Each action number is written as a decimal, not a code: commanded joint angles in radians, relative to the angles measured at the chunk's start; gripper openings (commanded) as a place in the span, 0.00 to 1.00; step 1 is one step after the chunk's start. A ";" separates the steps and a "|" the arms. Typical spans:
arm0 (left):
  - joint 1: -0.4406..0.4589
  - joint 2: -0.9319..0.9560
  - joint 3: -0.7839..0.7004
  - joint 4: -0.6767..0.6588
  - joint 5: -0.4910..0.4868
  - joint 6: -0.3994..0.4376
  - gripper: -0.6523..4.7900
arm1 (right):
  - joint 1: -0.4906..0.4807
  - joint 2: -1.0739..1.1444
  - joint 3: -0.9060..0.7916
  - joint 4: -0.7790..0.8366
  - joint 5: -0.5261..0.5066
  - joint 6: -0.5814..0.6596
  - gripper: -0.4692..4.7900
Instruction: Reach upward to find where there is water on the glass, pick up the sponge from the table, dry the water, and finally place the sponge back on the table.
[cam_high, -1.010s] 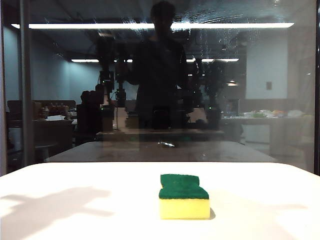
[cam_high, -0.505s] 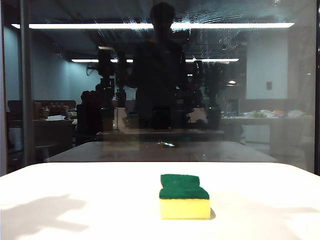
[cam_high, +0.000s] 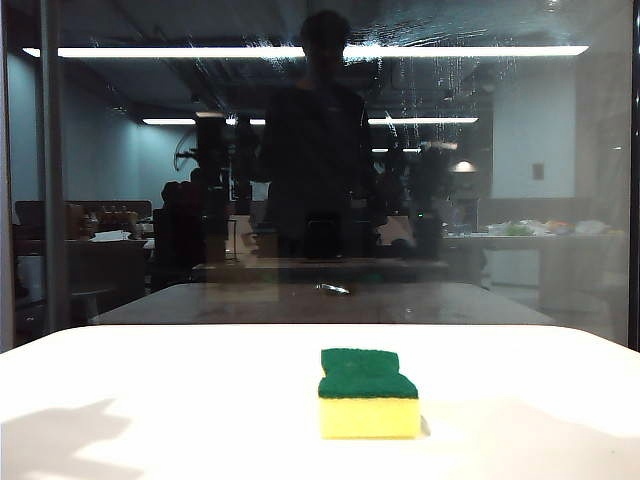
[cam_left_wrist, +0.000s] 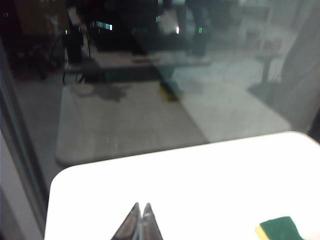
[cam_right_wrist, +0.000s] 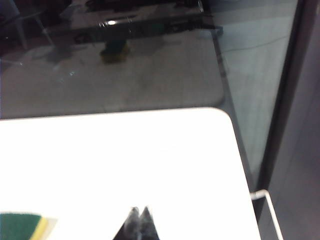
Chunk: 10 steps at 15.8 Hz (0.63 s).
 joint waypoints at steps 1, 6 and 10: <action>0.001 -0.051 -0.060 0.054 -0.003 -0.013 0.11 | 0.001 -0.082 -0.062 0.018 0.026 0.035 0.07; 0.001 -0.118 -0.158 0.092 -0.006 -0.027 0.11 | 0.001 -0.205 -0.150 0.010 0.046 0.036 0.07; 0.001 -0.188 -0.227 0.150 -0.006 -0.052 0.11 | 0.002 -0.272 -0.180 -0.013 0.048 0.036 0.07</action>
